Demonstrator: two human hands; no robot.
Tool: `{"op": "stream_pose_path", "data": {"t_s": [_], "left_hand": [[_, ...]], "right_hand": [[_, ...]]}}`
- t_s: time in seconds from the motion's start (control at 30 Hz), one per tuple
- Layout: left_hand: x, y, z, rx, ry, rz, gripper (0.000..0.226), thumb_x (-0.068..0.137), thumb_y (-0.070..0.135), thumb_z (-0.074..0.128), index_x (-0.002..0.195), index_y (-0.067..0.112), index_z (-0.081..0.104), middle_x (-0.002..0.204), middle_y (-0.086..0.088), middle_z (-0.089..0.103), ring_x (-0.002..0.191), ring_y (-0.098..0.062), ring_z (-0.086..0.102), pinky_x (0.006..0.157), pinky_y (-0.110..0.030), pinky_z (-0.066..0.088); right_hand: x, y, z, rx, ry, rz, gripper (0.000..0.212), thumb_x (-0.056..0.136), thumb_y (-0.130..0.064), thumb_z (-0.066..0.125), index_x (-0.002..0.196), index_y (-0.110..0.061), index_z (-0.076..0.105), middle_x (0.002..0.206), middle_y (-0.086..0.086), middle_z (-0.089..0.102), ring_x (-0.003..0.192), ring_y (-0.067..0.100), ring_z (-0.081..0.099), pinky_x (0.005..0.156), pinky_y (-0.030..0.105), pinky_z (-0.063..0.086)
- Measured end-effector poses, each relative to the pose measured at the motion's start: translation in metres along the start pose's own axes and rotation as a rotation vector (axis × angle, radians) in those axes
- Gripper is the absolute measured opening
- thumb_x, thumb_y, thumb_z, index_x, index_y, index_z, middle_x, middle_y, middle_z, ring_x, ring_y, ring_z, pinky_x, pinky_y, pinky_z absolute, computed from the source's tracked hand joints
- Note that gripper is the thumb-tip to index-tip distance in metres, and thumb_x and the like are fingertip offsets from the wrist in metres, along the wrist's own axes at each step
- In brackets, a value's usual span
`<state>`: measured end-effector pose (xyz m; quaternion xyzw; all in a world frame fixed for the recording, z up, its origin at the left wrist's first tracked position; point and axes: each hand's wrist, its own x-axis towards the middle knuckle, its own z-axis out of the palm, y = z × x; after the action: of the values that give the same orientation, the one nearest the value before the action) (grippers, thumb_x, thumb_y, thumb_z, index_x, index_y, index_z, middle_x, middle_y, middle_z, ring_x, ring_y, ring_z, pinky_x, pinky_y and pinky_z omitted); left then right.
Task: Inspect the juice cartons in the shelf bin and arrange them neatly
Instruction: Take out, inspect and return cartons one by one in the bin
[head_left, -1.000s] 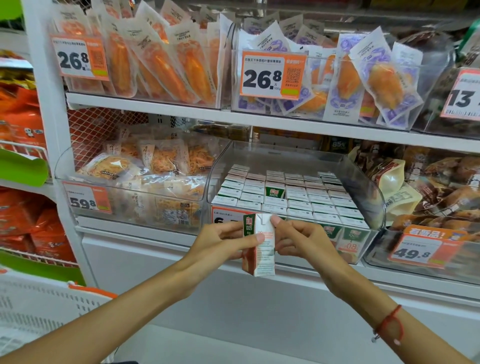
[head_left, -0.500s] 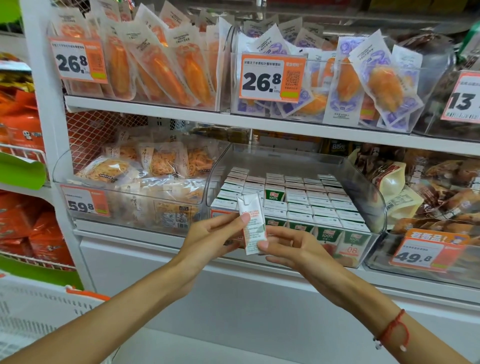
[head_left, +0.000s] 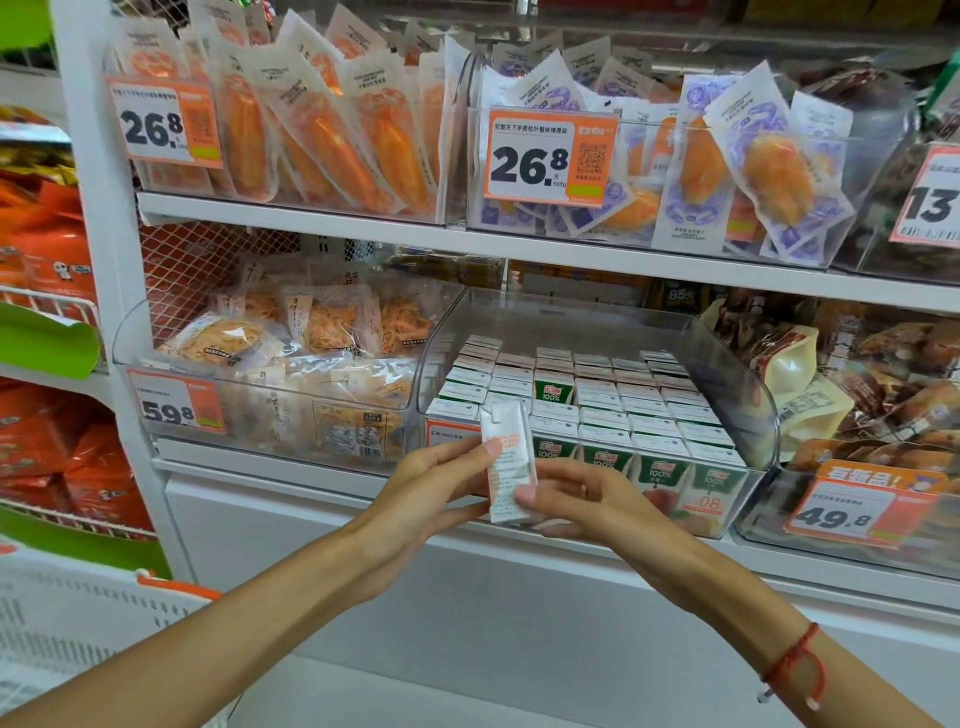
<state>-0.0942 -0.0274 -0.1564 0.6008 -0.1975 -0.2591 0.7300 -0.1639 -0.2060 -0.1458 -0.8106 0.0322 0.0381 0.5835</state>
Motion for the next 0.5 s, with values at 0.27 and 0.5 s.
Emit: {"op": "stream_pose_path", "data": {"t_s": [0.27, 0.5], "left_hand": [[-0.002, -0.005, 0.006, 0.121, 0.237, 0.167, 0.016, 0.088, 0.029, 0.069, 0.104, 0.03, 0.072, 0.092, 0.01, 0.077, 0.089, -0.005, 0.072, 0.072, -0.019, 0.058], [-0.001, -0.003, -0.001, 0.097, 0.182, 0.08, 0.025, 0.089, 0.019, 0.069, 0.113, 0.023, 0.068, 0.102, 0.004, 0.076, 0.097, -0.012, 0.072, 0.086, -0.026, 0.057]], "right_hand": [[0.001, 0.003, 0.009, -0.217, 0.324, -0.103, 0.05, 0.059, -0.04, 0.09, 0.102, -0.03, 0.066, 0.078, -0.012, 0.072, 0.069, 0.002, 0.065, 0.063, 0.015, 0.052], [0.0, 0.004, 0.005, -0.135, 0.212, -0.08, 0.048, 0.063, -0.057, 0.075, 0.1, -0.029, 0.065, 0.091, -0.006, 0.069, 0.083, 0.008, 0.066, 0.075, 0.02, 0.056]]}}
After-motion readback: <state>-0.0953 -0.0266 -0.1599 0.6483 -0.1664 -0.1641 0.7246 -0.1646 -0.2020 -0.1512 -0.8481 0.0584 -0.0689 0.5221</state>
